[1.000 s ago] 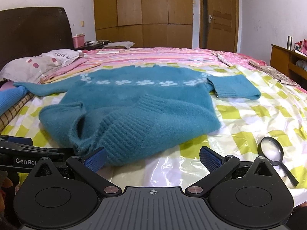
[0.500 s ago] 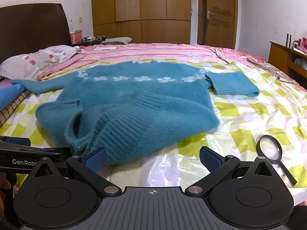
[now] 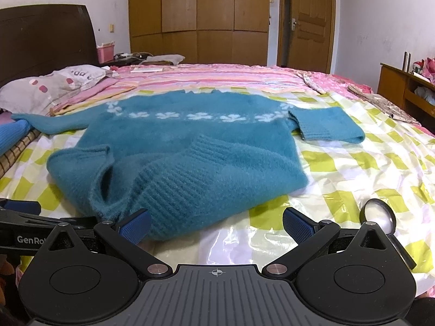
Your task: Fold small clothes
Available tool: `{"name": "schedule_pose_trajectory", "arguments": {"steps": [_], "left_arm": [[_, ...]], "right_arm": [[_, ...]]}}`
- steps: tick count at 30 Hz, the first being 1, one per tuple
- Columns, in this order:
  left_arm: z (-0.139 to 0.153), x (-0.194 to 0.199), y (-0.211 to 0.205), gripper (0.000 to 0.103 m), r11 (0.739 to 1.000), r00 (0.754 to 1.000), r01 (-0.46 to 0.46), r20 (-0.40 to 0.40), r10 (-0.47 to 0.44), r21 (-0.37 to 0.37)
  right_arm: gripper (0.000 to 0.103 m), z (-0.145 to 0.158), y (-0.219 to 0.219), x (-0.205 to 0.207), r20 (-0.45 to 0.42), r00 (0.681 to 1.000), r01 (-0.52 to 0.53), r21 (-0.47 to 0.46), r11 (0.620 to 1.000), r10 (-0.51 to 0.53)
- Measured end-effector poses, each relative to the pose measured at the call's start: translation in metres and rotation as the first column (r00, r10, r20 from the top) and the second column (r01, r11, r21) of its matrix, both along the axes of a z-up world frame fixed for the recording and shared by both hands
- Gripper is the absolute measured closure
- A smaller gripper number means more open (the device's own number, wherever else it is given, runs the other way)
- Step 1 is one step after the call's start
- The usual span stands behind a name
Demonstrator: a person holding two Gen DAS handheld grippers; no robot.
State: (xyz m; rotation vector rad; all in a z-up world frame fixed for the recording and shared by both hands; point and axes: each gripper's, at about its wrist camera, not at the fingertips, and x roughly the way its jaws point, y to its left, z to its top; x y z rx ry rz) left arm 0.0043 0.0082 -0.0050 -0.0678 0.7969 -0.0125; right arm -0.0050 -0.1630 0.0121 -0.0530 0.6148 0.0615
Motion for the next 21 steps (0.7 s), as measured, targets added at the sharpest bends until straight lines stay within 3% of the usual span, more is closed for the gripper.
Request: {"name": "schedule_pose_trajectory", "arguments": {"steps": [21], "left_arm": [[0.0044,0.0004,0.0063,0.000,0.999,1.000,-0.019,0.019,0.020,-0.026]], "right_arm": [[0.000,0.0068,0.0041,0.0046,0.010,1.000,-0.019,-0.009,1.000,0.019]]}}
